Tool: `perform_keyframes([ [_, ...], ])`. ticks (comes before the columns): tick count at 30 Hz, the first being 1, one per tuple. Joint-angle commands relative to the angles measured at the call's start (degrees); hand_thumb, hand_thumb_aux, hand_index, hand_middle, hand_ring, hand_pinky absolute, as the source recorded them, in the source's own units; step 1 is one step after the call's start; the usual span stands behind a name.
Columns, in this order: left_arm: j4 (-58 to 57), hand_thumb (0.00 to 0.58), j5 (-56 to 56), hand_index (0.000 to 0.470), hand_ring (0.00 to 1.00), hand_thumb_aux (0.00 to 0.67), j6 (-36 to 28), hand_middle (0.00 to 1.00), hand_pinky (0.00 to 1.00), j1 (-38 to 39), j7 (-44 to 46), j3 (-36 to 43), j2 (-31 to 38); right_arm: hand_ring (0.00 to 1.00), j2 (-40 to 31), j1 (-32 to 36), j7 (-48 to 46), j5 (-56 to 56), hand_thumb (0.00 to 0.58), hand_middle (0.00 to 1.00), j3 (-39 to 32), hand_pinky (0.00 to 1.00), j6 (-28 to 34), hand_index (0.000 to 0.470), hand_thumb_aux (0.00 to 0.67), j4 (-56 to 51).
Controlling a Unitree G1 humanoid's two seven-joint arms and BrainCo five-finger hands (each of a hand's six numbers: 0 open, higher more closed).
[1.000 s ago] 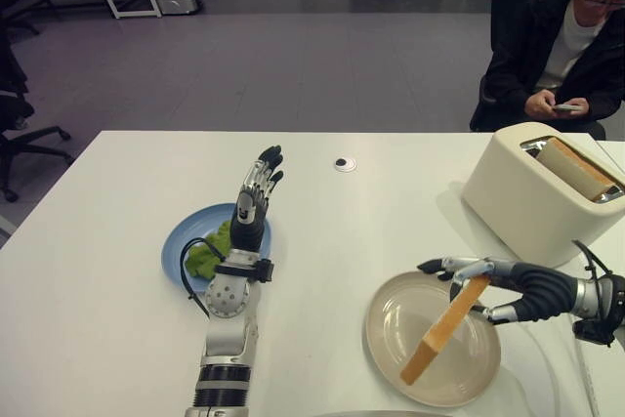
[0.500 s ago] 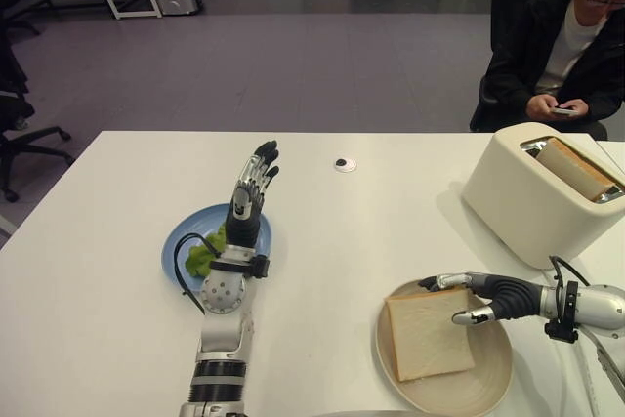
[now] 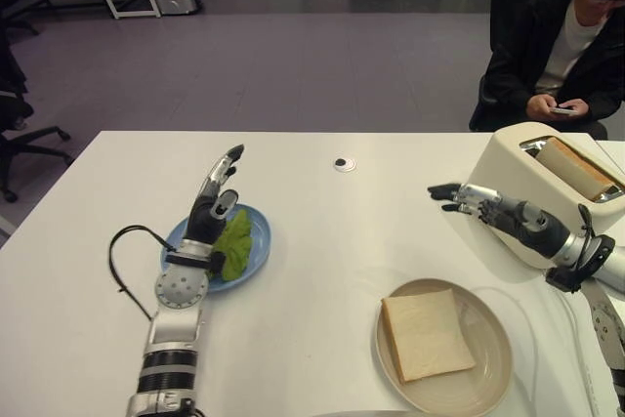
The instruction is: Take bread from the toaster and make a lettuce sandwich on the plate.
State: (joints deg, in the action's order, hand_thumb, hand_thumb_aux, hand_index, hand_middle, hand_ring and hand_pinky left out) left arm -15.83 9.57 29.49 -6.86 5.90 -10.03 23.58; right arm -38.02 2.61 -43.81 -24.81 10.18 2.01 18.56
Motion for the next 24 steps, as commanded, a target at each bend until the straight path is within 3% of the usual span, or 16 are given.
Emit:
perform_keyframes([
  [1,-6.9,0.000,14.7,0.000,0.00,0.000,-2.3,0.00,0.00,-1.4,-7.8,2.1,8.5,0.00,2.3,3.3,3.5,-3.0,0.000,0.00,2.7,0.00,2.0,0.000,0.000,0.7],
  [4,-7.8,0.000,30.4,0.000,0.00,0.000,-8.7,0.00,0.00,-1.0,-11.1,8.7,15.1,0.00,3.3,4.5,5.2,-3.6,0.000,0.00,3.8,0.00,2.4,0.000,0.000,0.2],
  [9,-5.6,0.000,37.7,0.000,0.00,0.000,-16.5,0.00,0.00,1.7,-3.3,16.0,18.5,0.00,3.7,4.9,5.6,-3.6,0.000,0.00,4.4,0.00,2.9,0.000,0.000,0.2],
  [10,-5.4,0.027,38.2,0.011,0.00,0.016,-17.5,0.00,0.00,1.7,-2.8,16.6,18.8,0.00,3.8,4.9,5.6,-3.6,0.000,0.00,4.4,0.00,3.0,0.000,0.000,0.1],
  [11,-4.6,0.366,38.4,0.184,0.00,0.263,-18.4,0.00,0.00,2.0,-2.4,17.0,19.1,0.00,3.9,4.9,5.6,-3.5,0.000,0.00,4.3,0.00,3.0,0.000,0.000,0.2],
  [12,-3.5,0.480,38.8,0.275,0.00,0.391,-19.4,0.00,0.00,2.3,-2.2,17.2,19.5,0.00,4.0,4.9,5.6,-3.5,0.000,0.00,4.3,0.00,2.9,0.000,0.000,0.2],
  [13,-2.3,0.554,39.0,0.370,0.00,0.528,-20.2,0.00,0.00,2.5,-2.2,17.3,20.0,0.00,4.1,4.9,5.7,-3.4,0.000,0.00,4.2,0.00,2.9,0.000,0.000,0.2],
  [14,-1.1,0.580,39.1,0.470,0.00,0.670,-20.8,0.00,0.00,2.7,-2.4,17.2,20.3,0.00,4.2,4.9,5.7,-3.4,0.000,0.00,4.2,0.00,3.0,0.000,0.000,0.3],
  [24,15.6,0.580,39.5,0.470,0.00,0.670,-24.5,0.00,0.00,4.8,-4.1,13.9,21.4,0.00,4.8,5.0,6.0,-3.2,0.000,0.00,3.9,0.00,3.1,0.000,0.000,0.3],
])
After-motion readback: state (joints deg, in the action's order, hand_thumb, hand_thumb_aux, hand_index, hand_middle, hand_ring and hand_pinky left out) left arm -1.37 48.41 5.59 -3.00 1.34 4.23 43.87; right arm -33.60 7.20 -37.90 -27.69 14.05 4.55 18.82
